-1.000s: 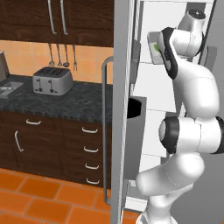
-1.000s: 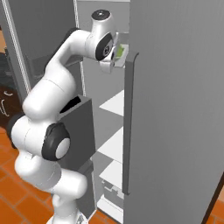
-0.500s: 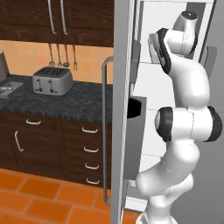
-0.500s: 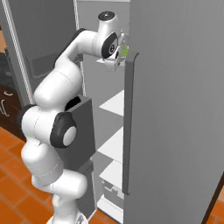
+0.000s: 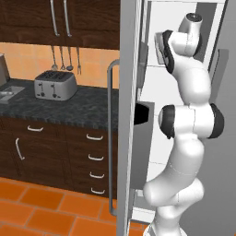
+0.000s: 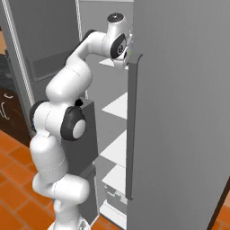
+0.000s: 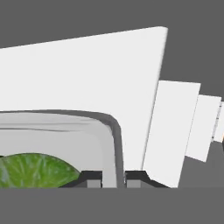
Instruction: Take the meat container that has the fish and place it on the second highest rack of the freezer. Then take the vegetable container that has the lemon wedges and place it on the highest rack of the freezer.
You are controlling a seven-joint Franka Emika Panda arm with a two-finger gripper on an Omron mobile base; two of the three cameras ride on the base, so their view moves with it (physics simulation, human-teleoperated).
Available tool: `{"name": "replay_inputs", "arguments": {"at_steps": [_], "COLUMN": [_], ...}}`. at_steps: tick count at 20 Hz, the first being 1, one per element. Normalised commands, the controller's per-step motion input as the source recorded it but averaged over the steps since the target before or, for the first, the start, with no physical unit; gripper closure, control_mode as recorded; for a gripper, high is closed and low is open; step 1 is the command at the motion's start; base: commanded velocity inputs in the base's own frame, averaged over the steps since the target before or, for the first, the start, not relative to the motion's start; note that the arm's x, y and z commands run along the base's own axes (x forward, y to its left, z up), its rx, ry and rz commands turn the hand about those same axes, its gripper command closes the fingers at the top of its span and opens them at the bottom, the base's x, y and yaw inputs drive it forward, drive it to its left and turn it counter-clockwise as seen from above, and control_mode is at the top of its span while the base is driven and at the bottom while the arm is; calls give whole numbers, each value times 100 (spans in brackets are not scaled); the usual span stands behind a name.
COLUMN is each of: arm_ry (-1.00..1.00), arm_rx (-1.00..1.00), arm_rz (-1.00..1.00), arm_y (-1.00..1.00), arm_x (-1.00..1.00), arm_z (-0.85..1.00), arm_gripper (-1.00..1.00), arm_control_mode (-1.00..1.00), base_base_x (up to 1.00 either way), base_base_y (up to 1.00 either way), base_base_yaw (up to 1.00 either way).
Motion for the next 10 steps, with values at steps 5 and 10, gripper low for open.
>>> {"name": "replay_inputs", "arguments": {"at_steps": [5,10], "arm_ry": [0,0], "arm_rx": [0,0], "arm_rz": [0,-3], "arm_y": [-25,-2], "arm_x": [36,36], "arm_z": [-19,-6], "arm_gripper": [100,-100], "arm_control_mode": [-100,-100], "base_base_x": [0,0], "base_base_y": [0,0], "base_base_yaw": [0,0]}}
